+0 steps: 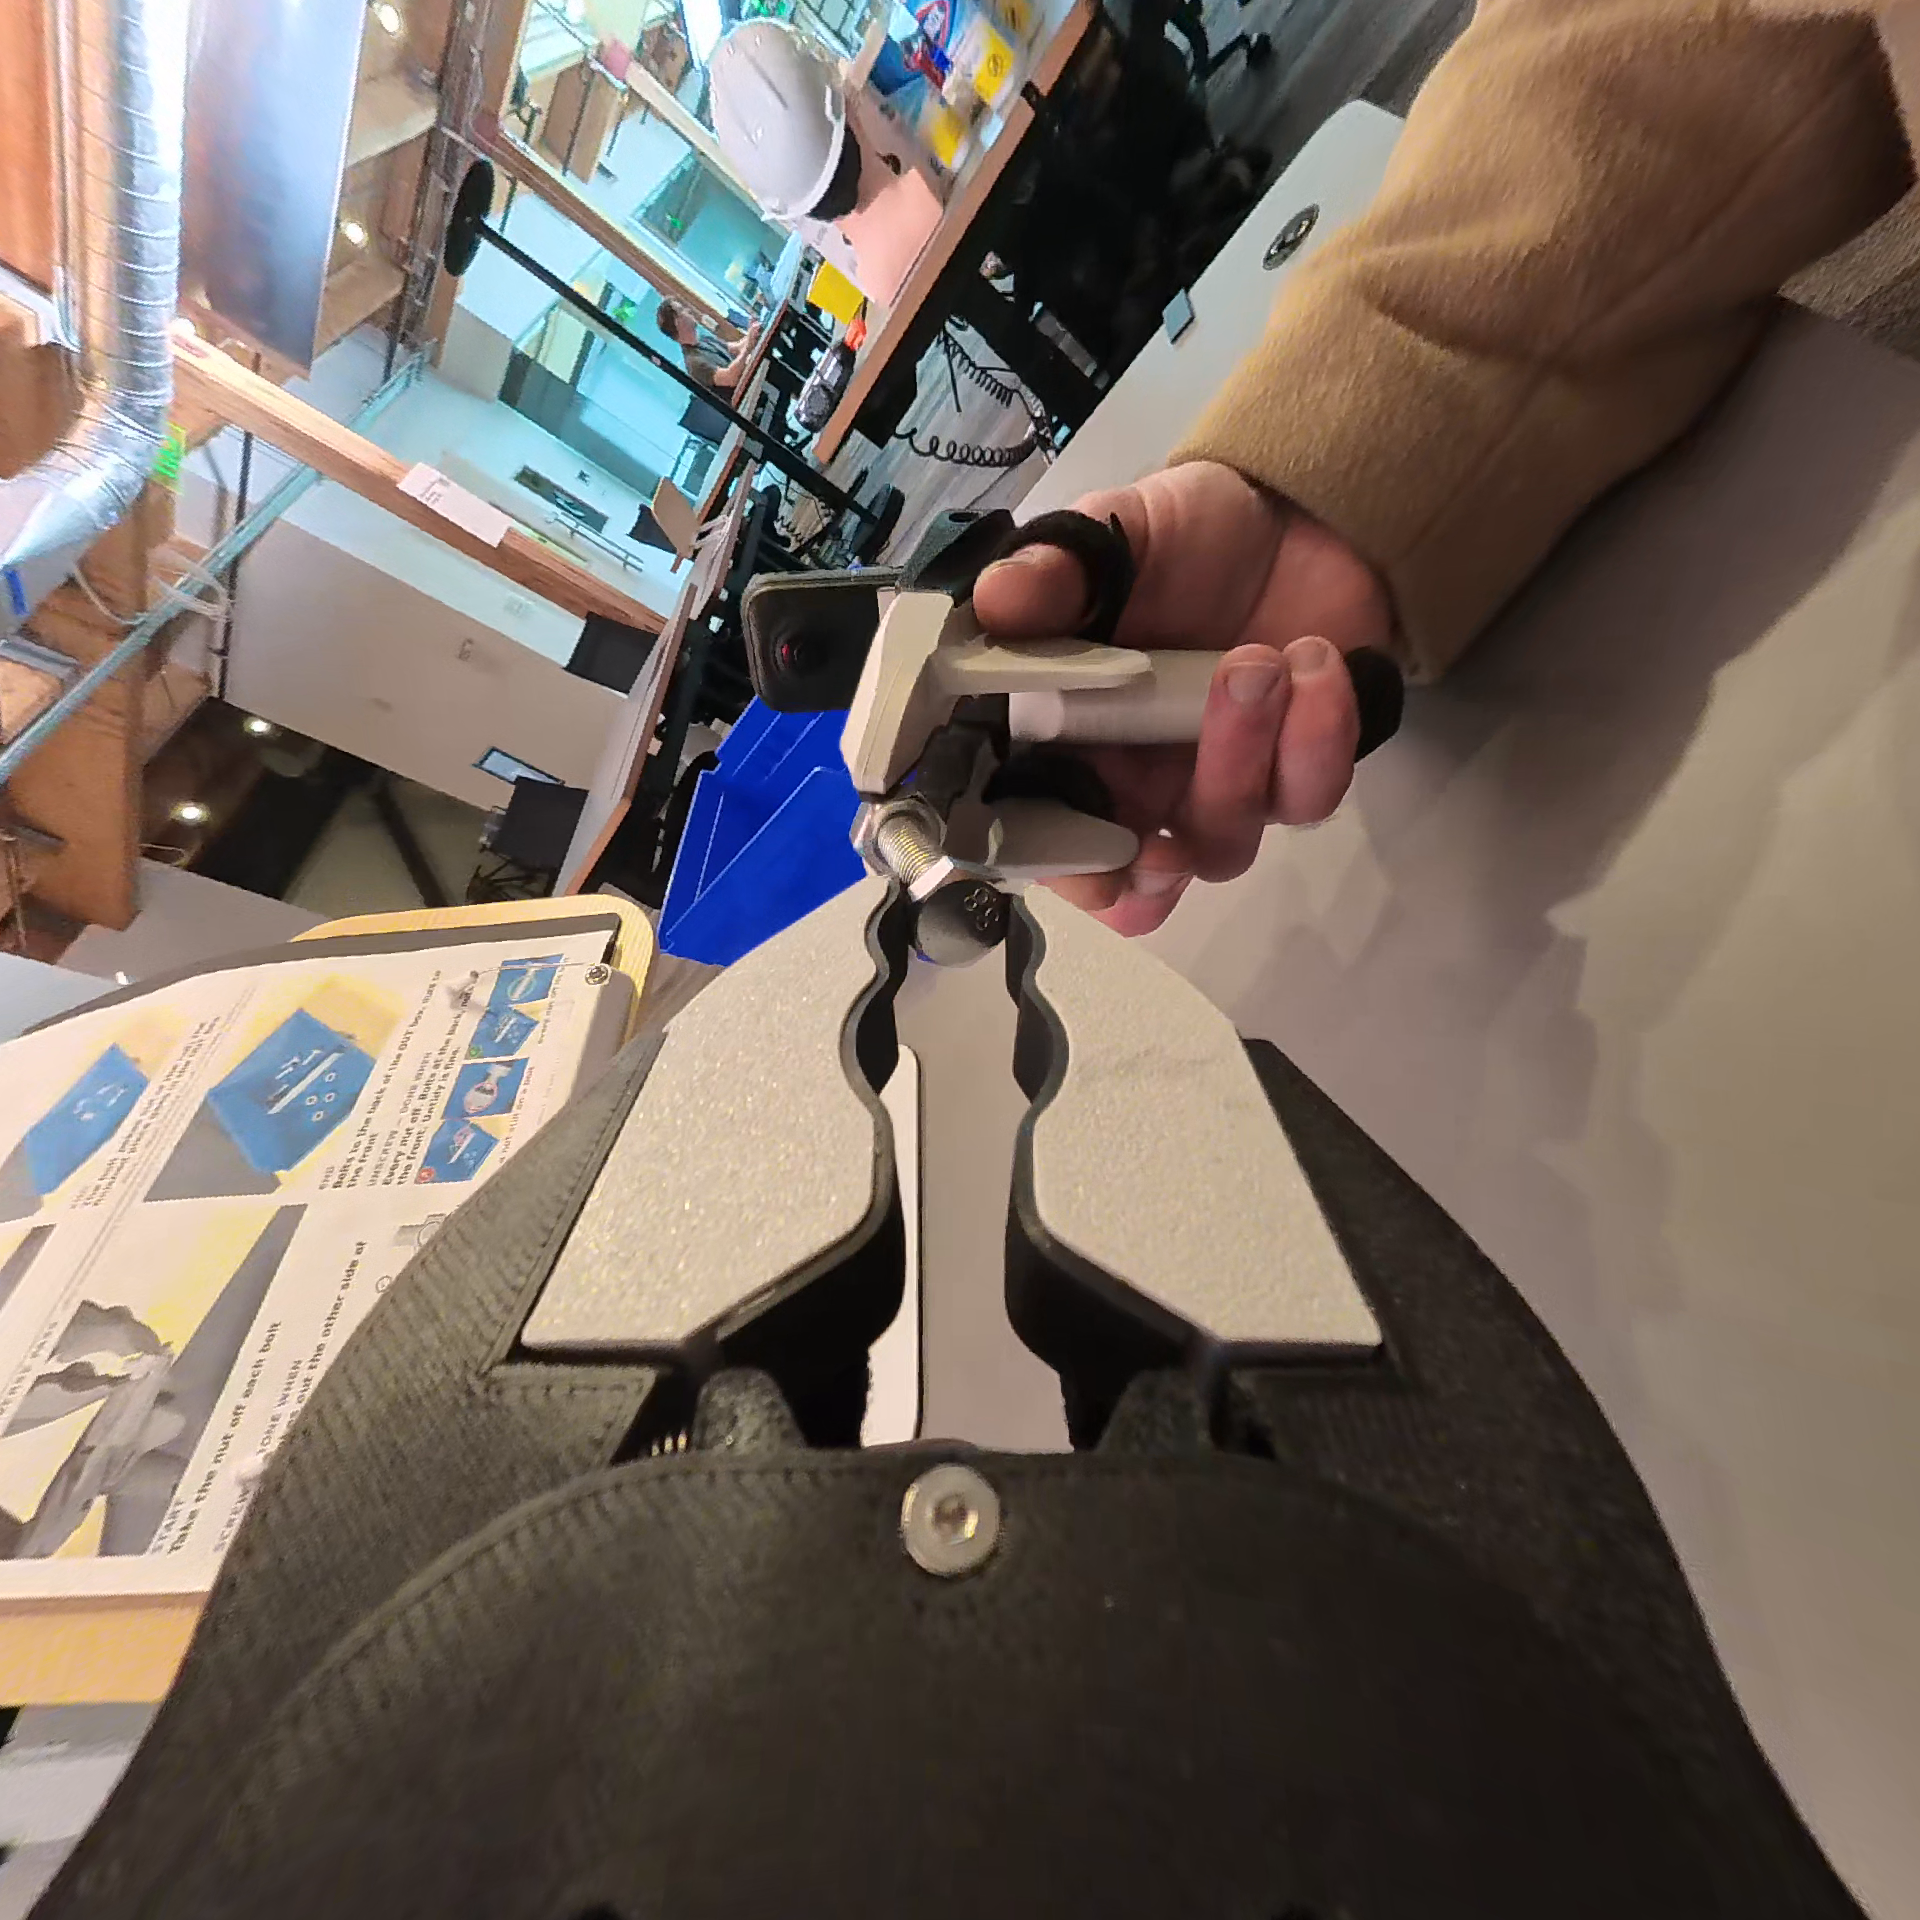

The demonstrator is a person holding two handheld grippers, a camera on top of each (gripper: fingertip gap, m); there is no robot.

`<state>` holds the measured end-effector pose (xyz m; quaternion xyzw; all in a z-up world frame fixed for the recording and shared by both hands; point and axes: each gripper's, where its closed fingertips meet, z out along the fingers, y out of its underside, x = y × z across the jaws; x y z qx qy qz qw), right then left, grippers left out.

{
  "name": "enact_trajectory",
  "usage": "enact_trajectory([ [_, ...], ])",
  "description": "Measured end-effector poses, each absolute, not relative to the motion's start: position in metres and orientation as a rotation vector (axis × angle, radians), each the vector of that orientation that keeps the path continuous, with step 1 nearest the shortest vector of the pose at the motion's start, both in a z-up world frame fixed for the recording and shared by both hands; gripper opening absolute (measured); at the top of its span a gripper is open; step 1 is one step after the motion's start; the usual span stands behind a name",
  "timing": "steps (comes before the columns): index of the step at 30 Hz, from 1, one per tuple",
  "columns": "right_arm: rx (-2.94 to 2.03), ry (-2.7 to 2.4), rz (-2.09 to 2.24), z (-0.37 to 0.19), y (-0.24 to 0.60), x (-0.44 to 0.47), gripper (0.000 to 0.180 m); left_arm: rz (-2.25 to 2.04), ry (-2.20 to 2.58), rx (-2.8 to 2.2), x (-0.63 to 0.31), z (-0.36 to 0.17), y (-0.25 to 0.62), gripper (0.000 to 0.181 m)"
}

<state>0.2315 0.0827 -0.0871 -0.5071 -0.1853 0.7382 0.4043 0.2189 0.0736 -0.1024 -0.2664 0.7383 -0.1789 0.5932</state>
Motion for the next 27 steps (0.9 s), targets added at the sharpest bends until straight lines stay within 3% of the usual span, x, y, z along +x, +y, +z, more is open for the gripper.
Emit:
enact_trajectory([
  [19,-1.273,-0.569,1.801,-0.087,0.077,0.23,0.017,-0.537,1.697,-0.641,0.219,-0.101,0.069,0.017],
  [27,-1.26,-0.877,1.438,-0.085,0.065,0.226,0.017,-1.001,1.684,-0.765,0.215,-0.096,0.056,0.017],
])
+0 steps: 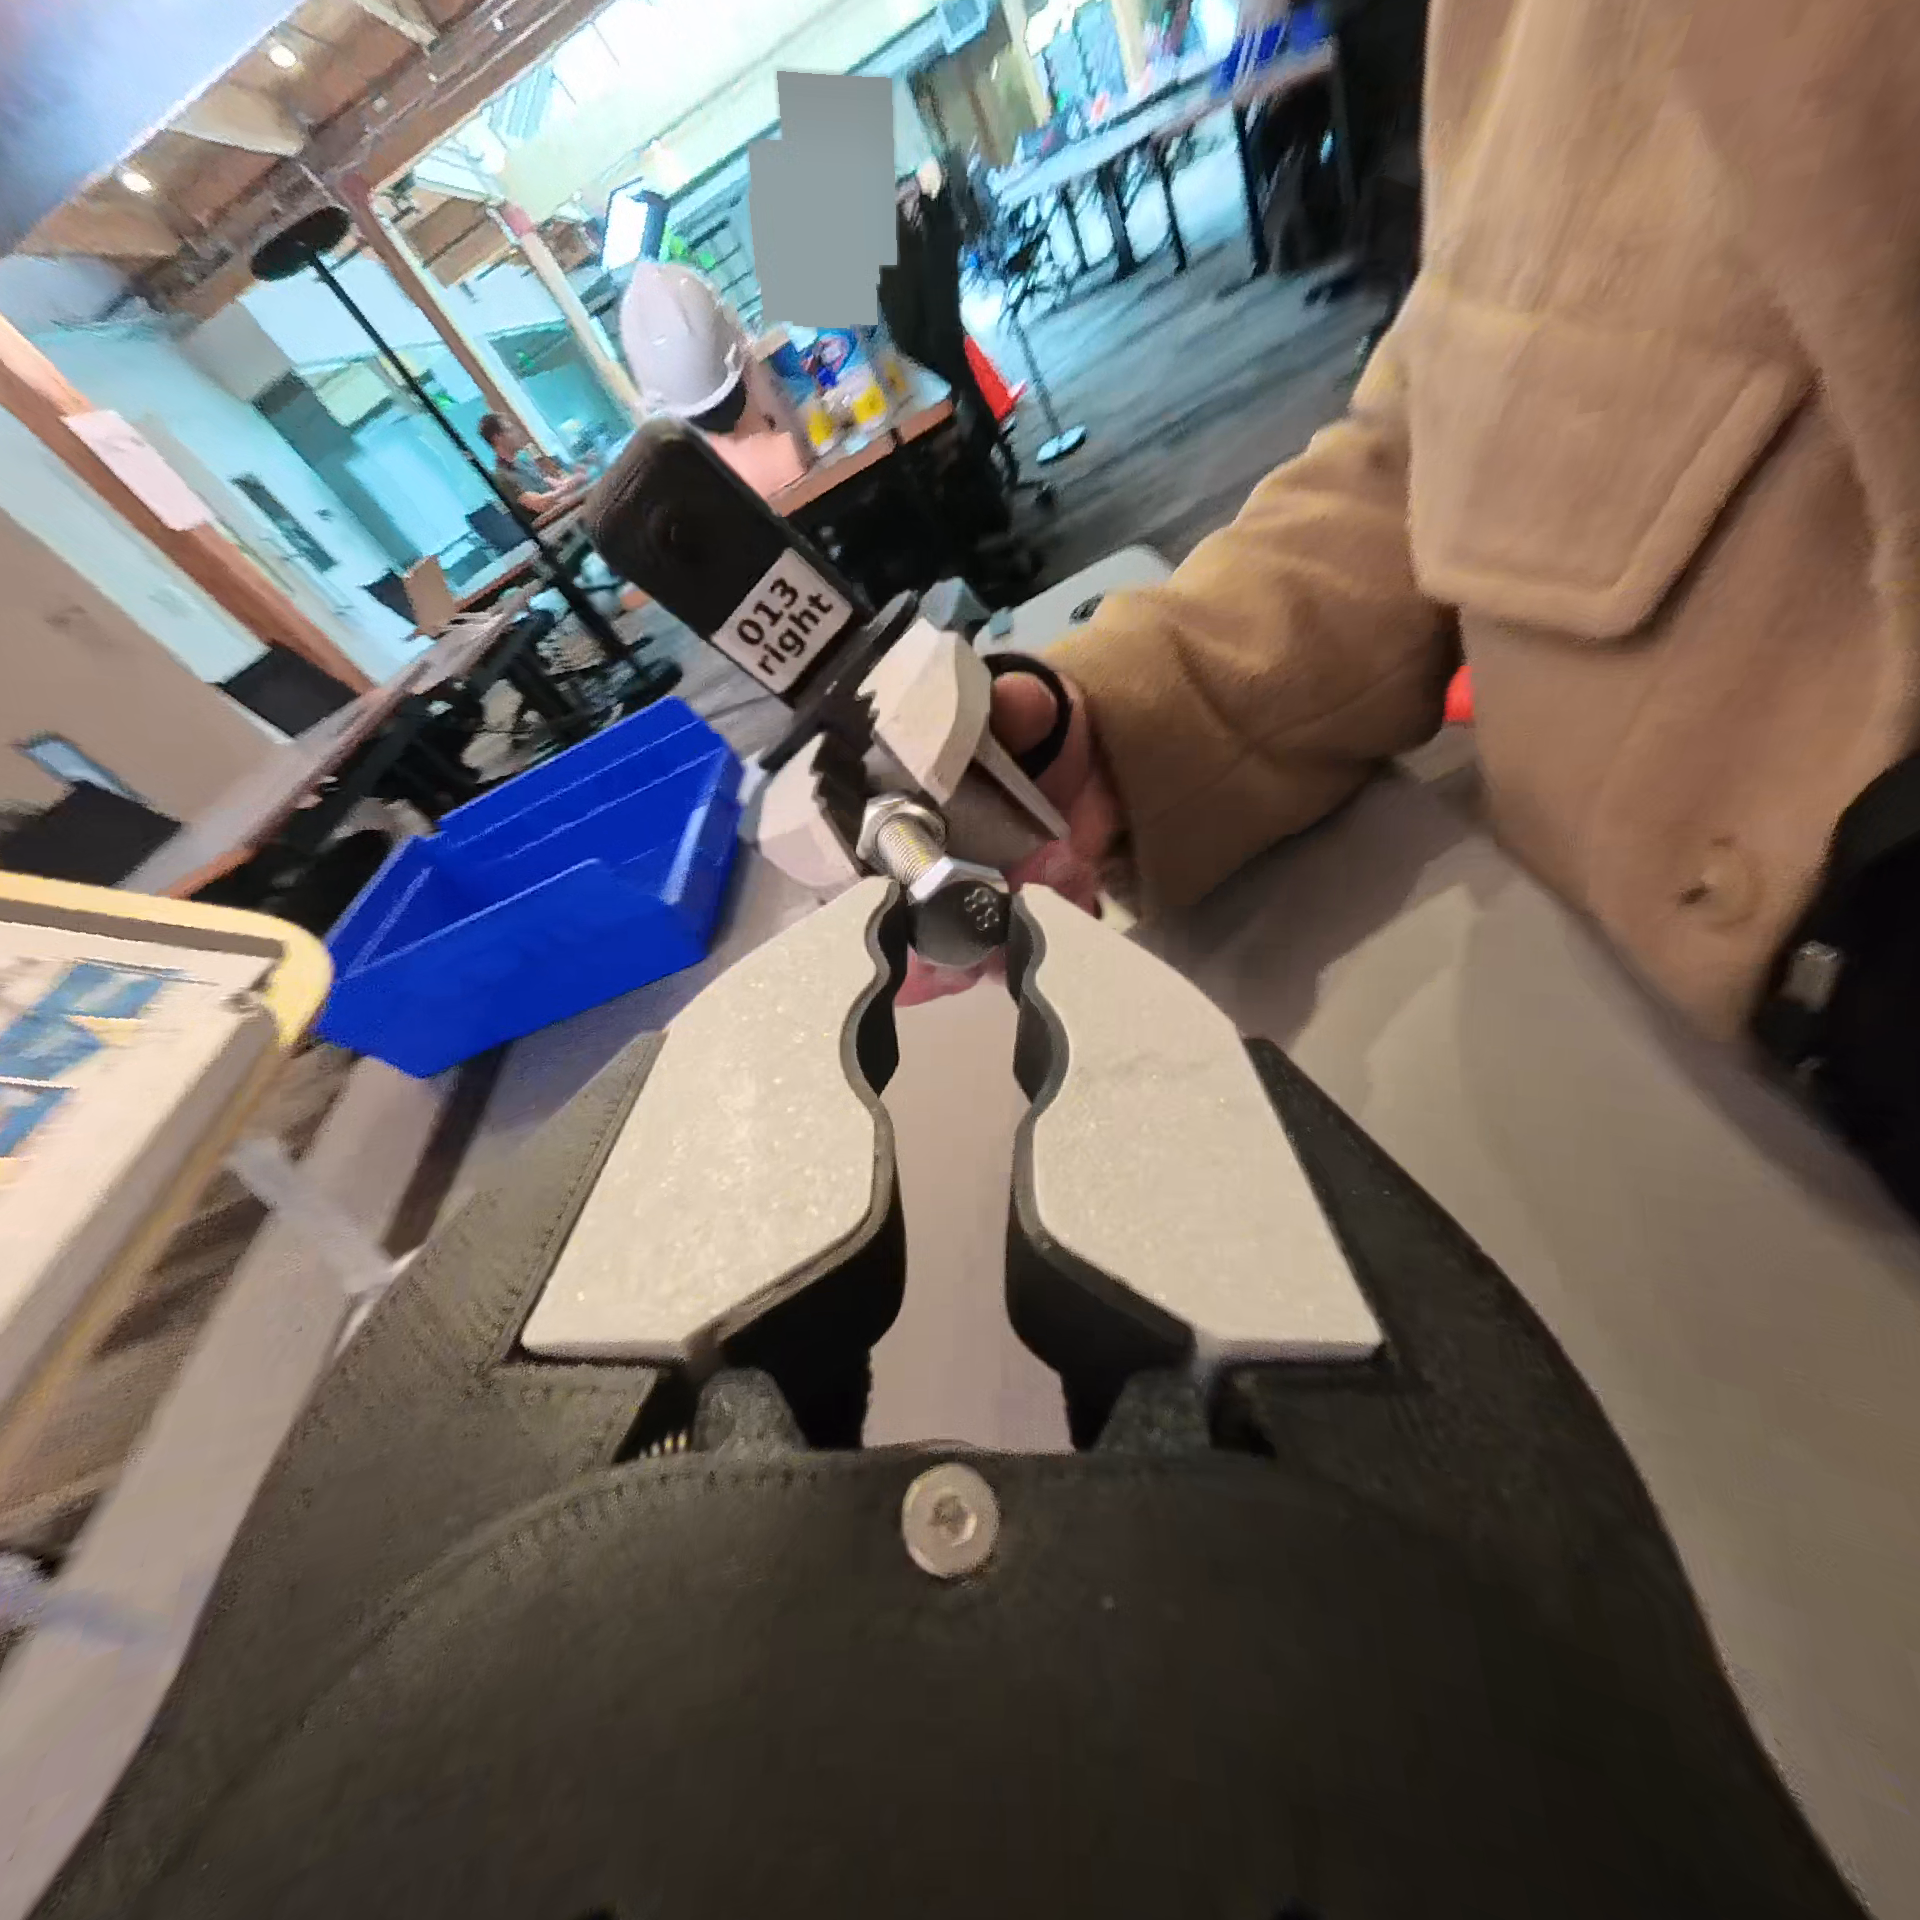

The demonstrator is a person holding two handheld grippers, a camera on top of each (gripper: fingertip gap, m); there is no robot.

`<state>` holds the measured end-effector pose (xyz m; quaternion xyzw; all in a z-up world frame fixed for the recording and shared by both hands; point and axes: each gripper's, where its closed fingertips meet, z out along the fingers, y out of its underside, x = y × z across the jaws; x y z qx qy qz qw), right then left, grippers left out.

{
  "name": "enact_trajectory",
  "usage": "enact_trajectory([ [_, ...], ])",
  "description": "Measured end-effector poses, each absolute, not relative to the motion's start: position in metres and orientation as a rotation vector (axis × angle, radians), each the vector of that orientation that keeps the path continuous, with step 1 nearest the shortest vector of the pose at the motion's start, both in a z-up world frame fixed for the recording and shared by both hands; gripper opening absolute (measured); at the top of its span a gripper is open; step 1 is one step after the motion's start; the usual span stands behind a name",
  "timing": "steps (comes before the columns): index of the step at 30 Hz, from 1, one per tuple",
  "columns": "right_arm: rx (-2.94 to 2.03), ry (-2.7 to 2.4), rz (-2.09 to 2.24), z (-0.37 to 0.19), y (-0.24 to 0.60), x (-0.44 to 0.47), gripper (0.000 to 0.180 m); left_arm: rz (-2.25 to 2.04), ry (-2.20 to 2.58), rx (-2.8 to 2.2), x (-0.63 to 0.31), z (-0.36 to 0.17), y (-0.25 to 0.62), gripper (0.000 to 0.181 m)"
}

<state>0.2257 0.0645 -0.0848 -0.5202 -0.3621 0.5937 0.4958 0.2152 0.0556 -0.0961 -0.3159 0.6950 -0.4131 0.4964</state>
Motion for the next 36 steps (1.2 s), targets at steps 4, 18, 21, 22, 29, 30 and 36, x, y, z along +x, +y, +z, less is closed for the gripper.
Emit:
enact_trajectory([
  [4,-1.237,-0.954,1.374,-0.085,0.06,0.225,0.017,-1.262,1.649,-0.829,0.214,-0.095,0.051,0.017],
  [18,-1.336,-0.839,1.634,-0.097,0.063,0.223,0.018,-0.902,1.81,-0.724,0.211,-0.108,0.058,0.018],
  [21,-1.378,-0.804,1.695,-0.103,0.065,0.222,0.018,-0.67,1.897,-0.661,0.21,-0.115,0.063,0.018],
  [22,-1.381,-0.803,1.731,-0.104,0.063,0.222,0.017,-0.625,1.928,-0.639,0.209,-0.116,0.062,0.018],
  [29,-1.422,-0.719,1.887,-0.113,0.065,0.221,0.017,-0.203,2.092,-0.473,0.207,-0.122,0.07,0.018],
  [30,-1.427,-0.702,1.902,-0.113,0.066,0.221,0.017,-0.153,2.102,-0.452,0.207,-0.122,0.071,0.018],
  [36,-1.512,-0.651,1.938,-0.127,0.069,0.218,0.017,0.111,2.153,-0.332,0.204,-0.133,0.074,0.018],
])
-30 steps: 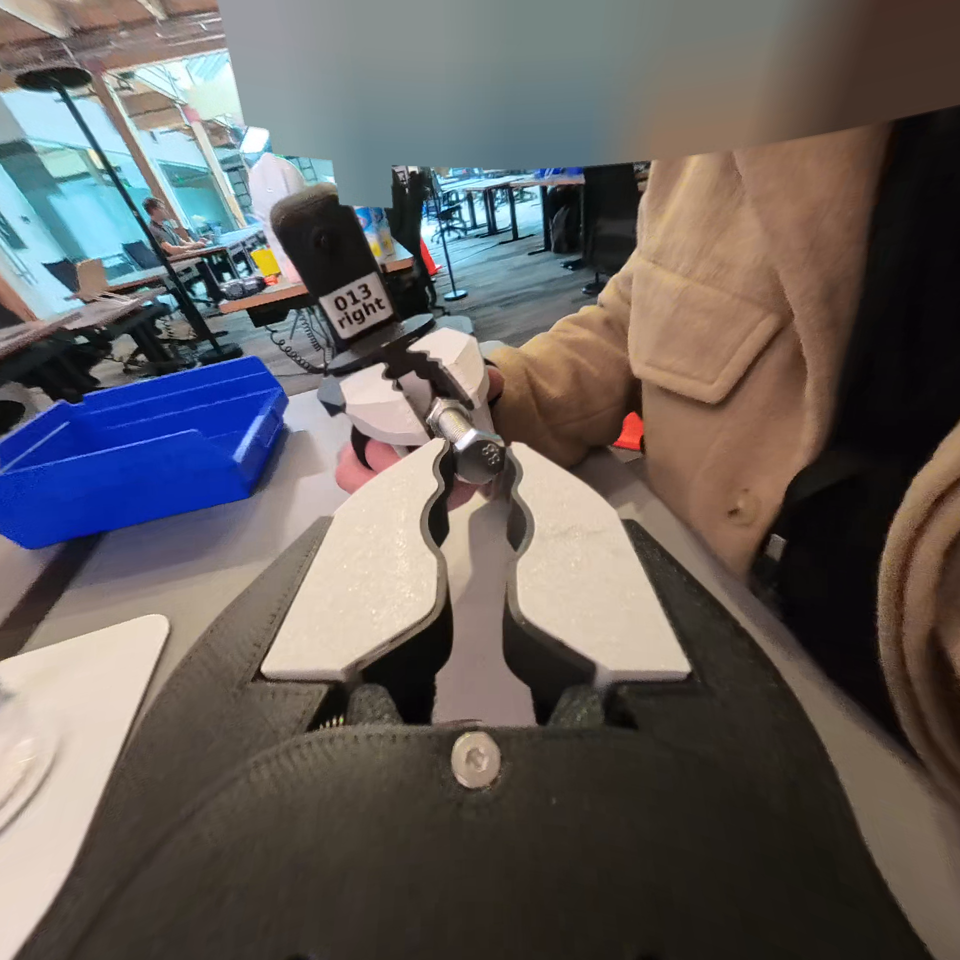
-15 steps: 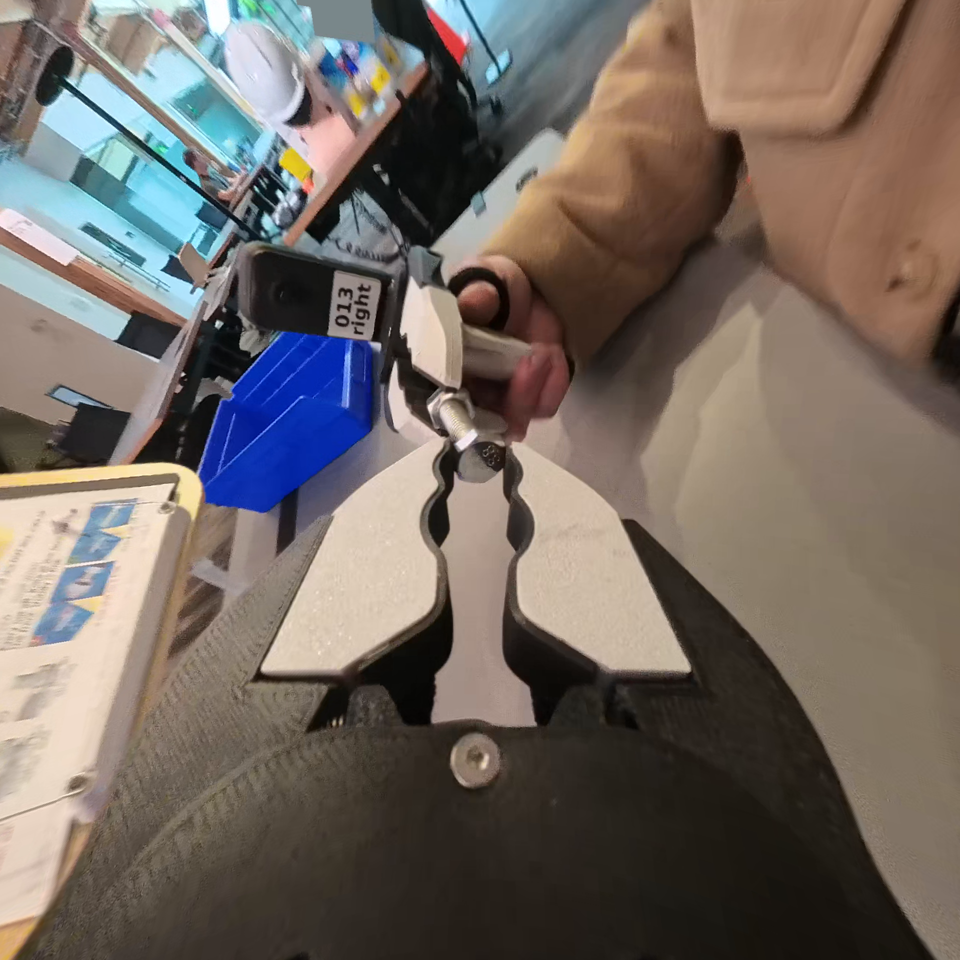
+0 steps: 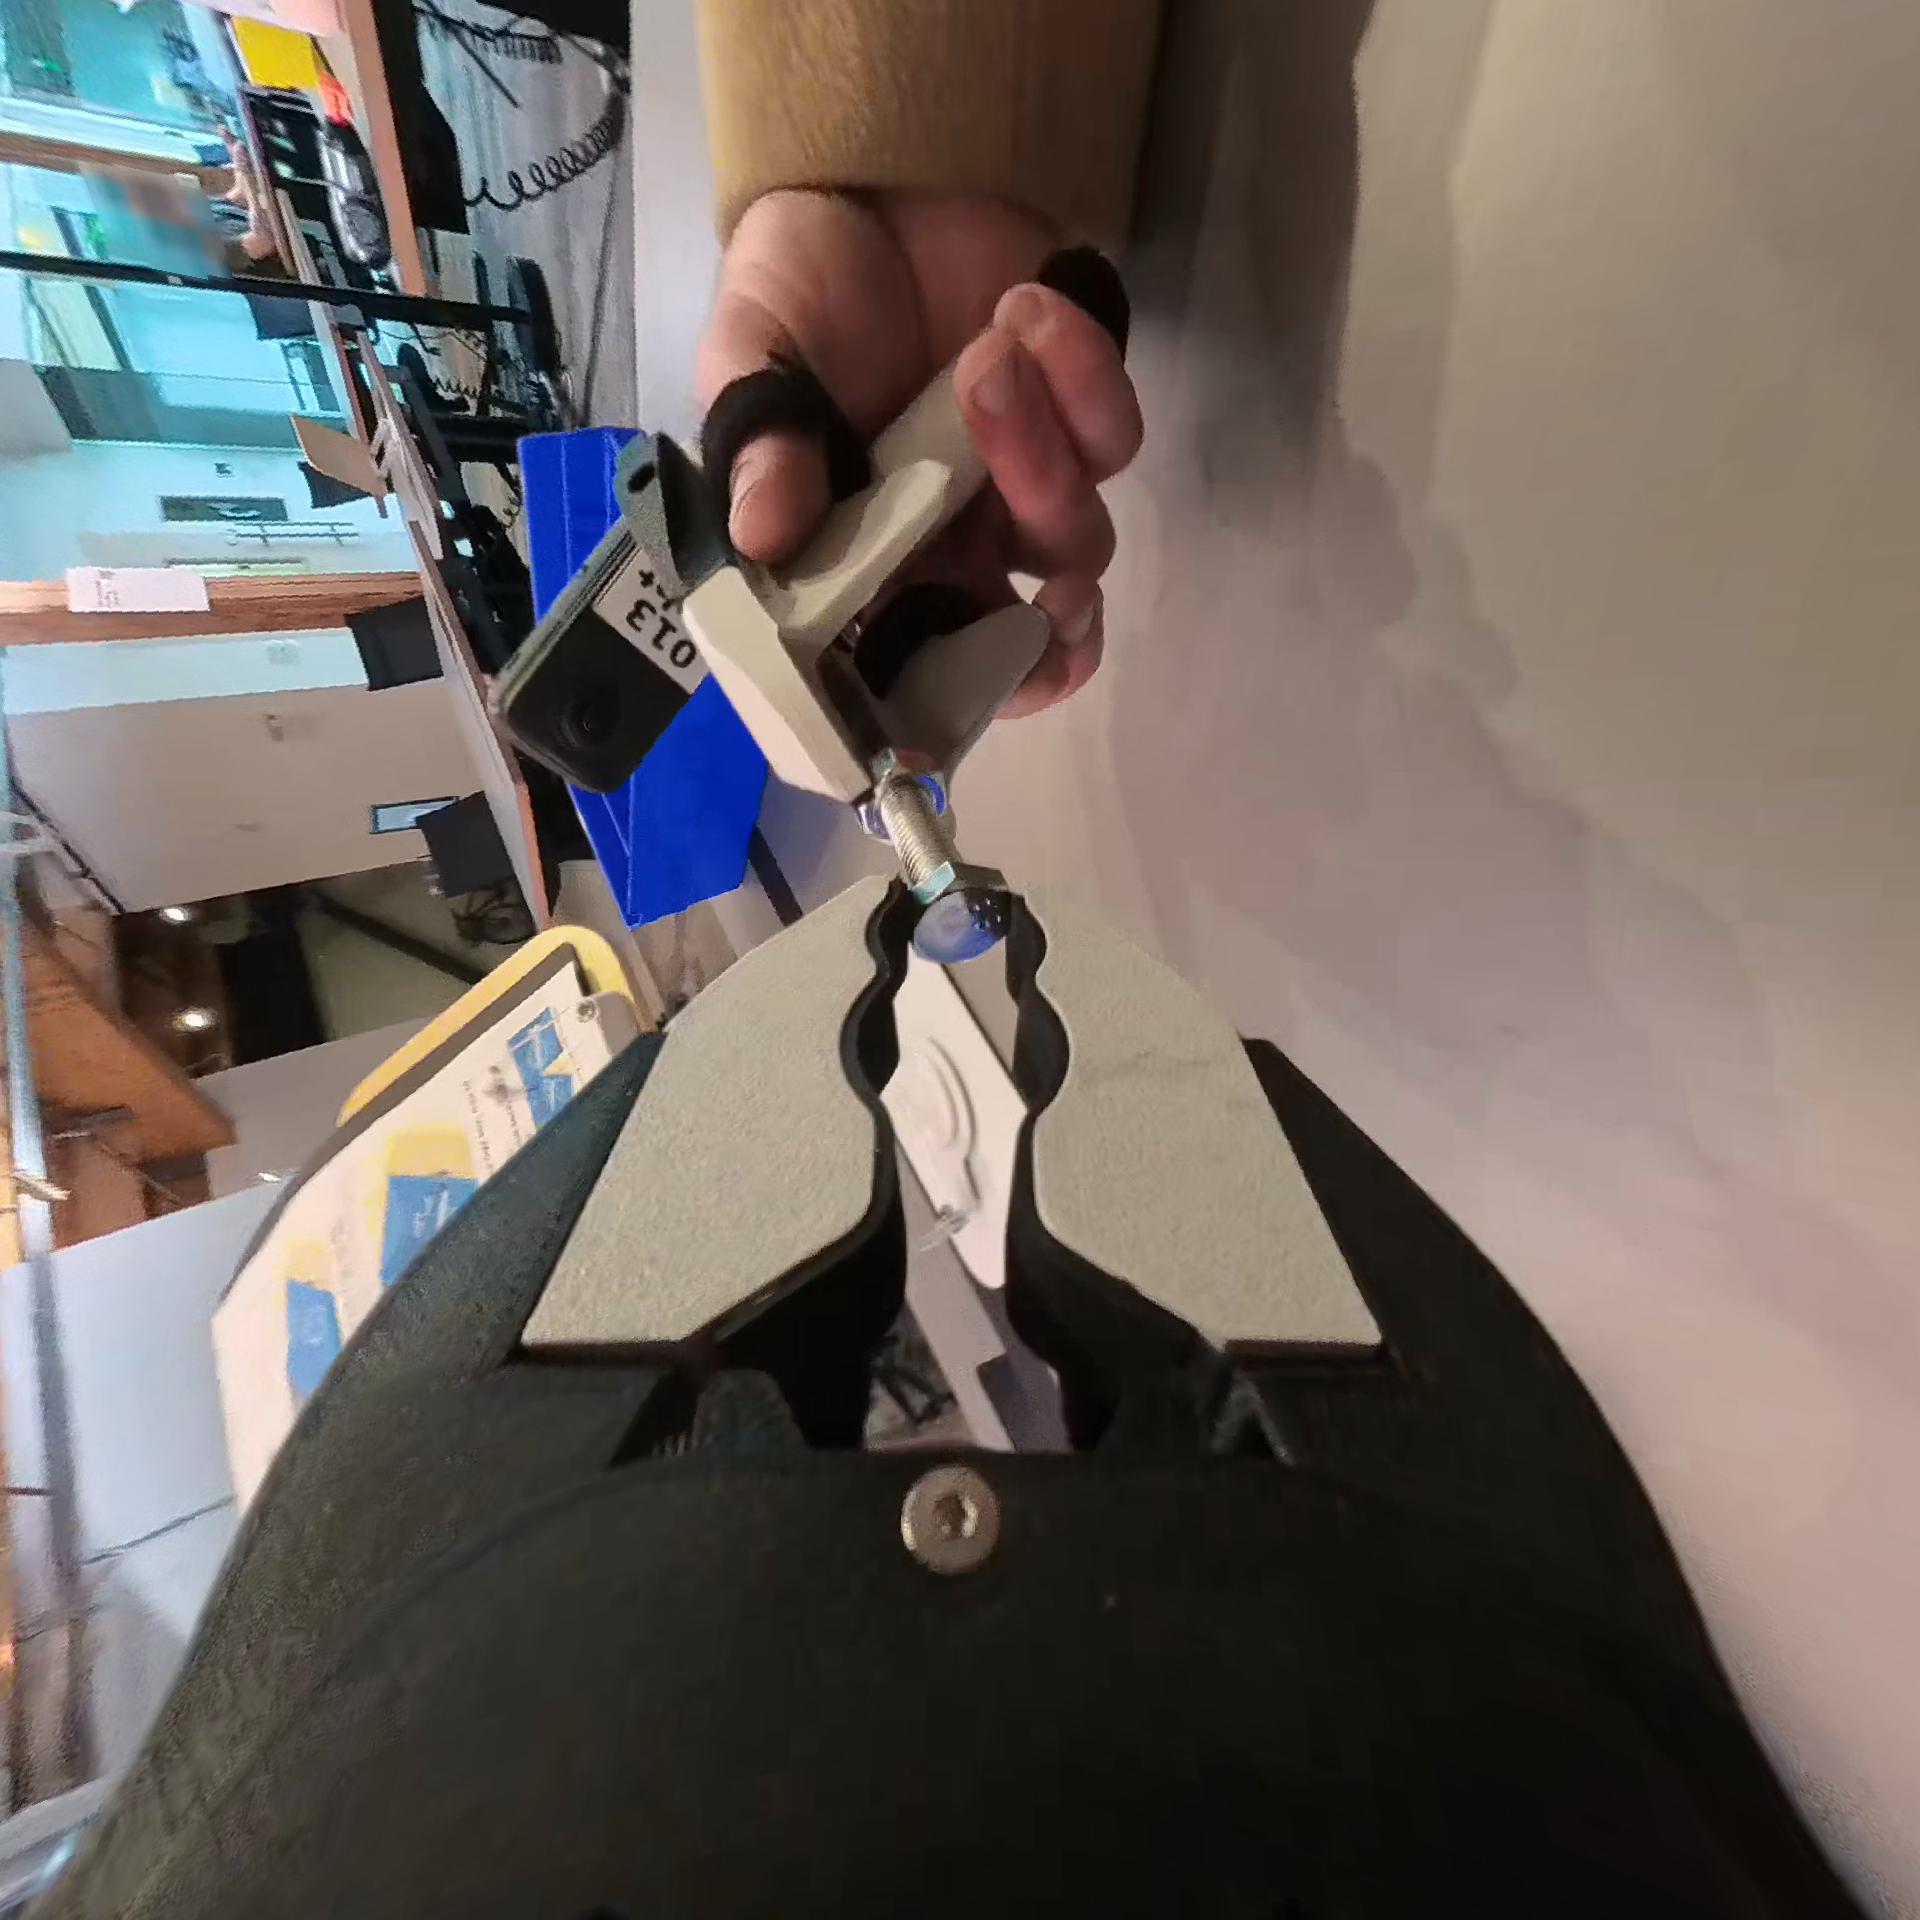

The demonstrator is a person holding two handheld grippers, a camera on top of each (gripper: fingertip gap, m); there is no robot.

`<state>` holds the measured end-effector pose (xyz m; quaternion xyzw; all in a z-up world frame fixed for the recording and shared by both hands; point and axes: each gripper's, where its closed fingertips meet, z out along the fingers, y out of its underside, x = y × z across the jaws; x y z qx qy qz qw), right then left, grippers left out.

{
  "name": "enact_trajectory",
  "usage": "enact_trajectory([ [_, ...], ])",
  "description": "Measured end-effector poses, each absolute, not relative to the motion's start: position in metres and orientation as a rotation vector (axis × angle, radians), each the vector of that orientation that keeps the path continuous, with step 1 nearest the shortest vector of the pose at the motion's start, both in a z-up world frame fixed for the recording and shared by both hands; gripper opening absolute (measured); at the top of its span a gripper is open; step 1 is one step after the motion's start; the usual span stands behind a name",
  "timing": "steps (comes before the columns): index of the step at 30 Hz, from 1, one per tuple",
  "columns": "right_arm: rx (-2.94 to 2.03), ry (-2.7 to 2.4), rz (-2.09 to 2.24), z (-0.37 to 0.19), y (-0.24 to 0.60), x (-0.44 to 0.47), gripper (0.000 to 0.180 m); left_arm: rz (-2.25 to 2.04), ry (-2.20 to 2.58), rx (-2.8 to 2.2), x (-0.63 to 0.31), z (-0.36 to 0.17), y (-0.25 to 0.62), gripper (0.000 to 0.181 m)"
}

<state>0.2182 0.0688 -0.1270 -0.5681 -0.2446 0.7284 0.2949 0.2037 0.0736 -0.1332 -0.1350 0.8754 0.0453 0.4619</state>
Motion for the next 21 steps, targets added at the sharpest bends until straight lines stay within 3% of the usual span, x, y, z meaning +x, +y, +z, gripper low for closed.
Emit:
enact_trajectory([
  [21,-1.489,-0.683,1.901,-0.1237,0.0696,0.2206,0.017,0.138,2.053,-0.295,0.2075,-0.1342,0.0721,0.017],
])
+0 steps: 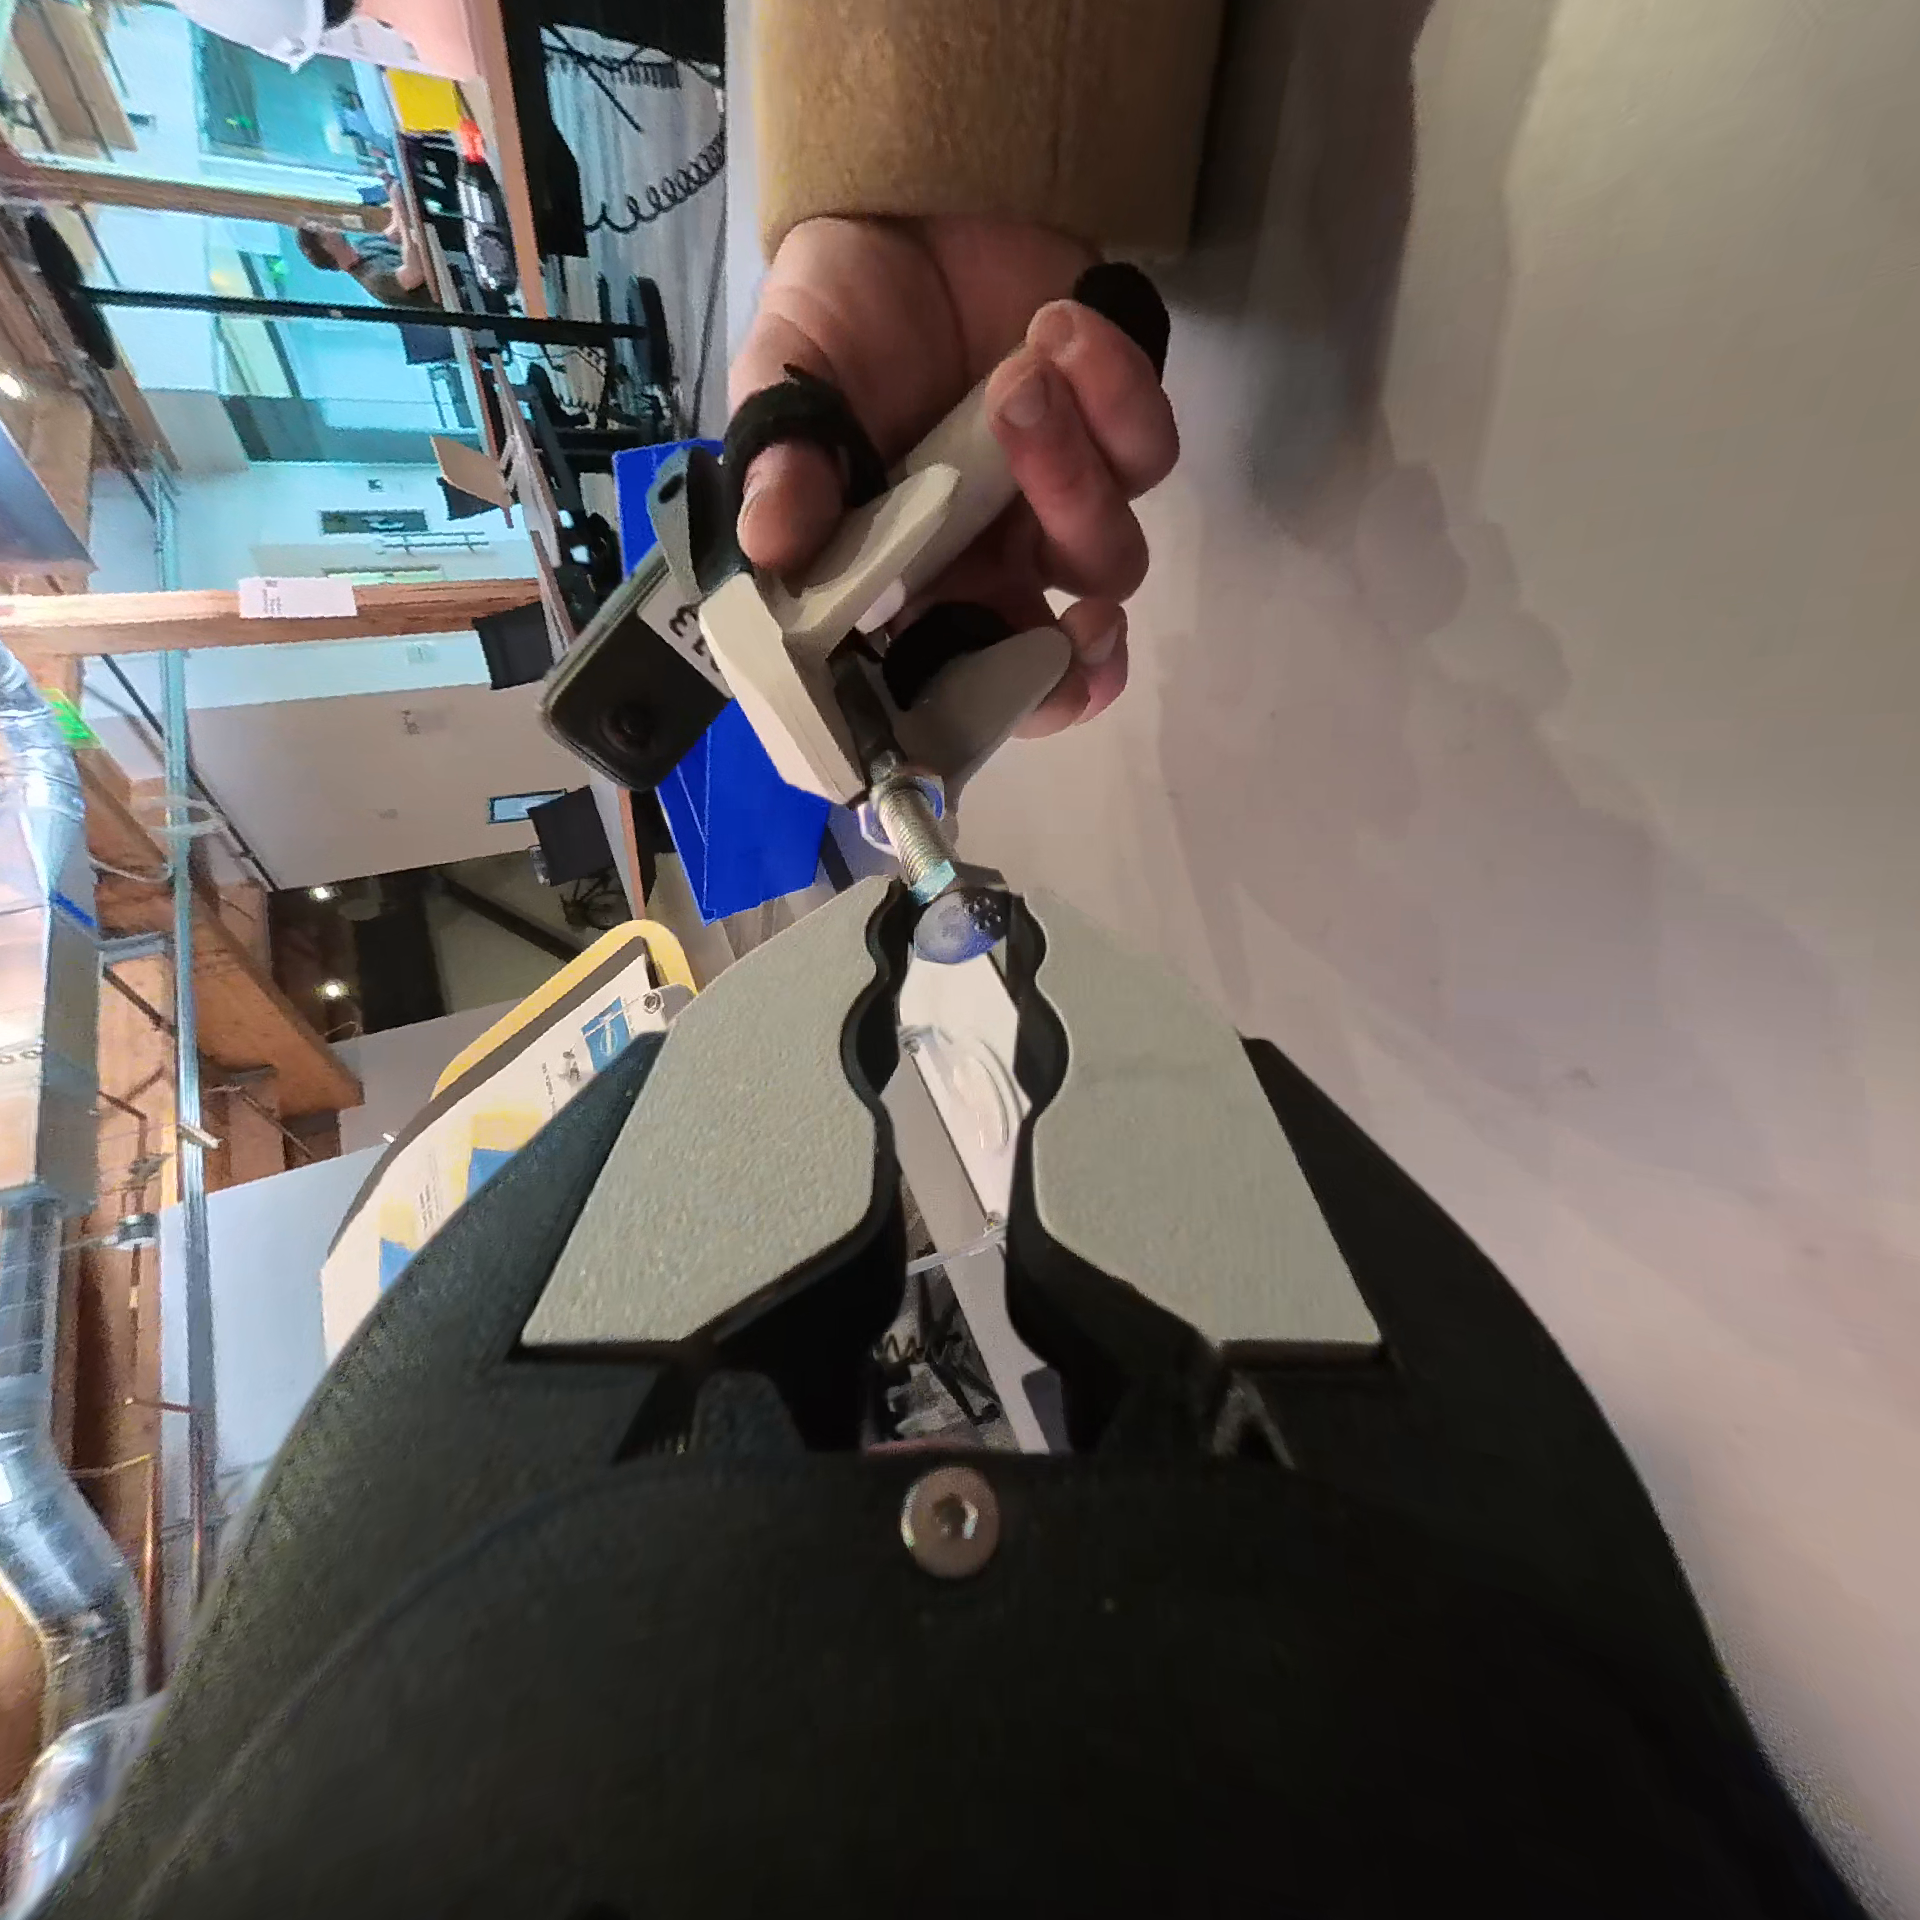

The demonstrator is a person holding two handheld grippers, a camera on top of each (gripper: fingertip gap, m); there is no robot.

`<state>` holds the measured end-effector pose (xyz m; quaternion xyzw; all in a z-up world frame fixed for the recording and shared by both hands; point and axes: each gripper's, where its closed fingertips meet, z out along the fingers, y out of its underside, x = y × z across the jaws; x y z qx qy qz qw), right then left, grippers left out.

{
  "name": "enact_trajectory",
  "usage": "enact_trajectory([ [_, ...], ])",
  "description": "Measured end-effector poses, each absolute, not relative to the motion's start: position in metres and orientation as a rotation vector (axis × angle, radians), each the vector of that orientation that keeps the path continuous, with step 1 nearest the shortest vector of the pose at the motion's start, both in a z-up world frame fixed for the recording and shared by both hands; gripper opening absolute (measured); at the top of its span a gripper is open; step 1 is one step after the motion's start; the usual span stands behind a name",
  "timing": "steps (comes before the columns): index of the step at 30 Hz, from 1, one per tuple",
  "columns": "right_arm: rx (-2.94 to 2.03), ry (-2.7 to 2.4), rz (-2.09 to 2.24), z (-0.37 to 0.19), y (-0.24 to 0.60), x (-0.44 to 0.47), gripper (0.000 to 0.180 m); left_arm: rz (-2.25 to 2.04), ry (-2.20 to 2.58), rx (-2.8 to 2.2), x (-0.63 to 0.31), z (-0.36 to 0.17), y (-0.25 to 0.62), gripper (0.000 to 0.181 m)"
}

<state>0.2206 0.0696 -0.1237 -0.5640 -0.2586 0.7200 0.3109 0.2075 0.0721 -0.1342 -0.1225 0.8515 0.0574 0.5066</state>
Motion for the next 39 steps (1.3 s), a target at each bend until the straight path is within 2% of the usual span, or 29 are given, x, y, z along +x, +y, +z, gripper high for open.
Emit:
enact_trajectory([
  [13,-1.406,-0.663,1.886,-0.112,0.071,0.221,0.017,-0.049,1.936,-0.409,0.21,-0.128,0.07,0.017],
  [24,-1.259,-0.659,1.742,-0.088,0.071,0.224,0.017,-0.679,1.677,-0.664,0.215,-0.108,0.063,0.018],
  [39,-1.245,-0.633,1.752,-0.089,0.073,0.225,0.017,-0.761,1.644,-0.711,0.219,-0.111,0.063,0.021],
])
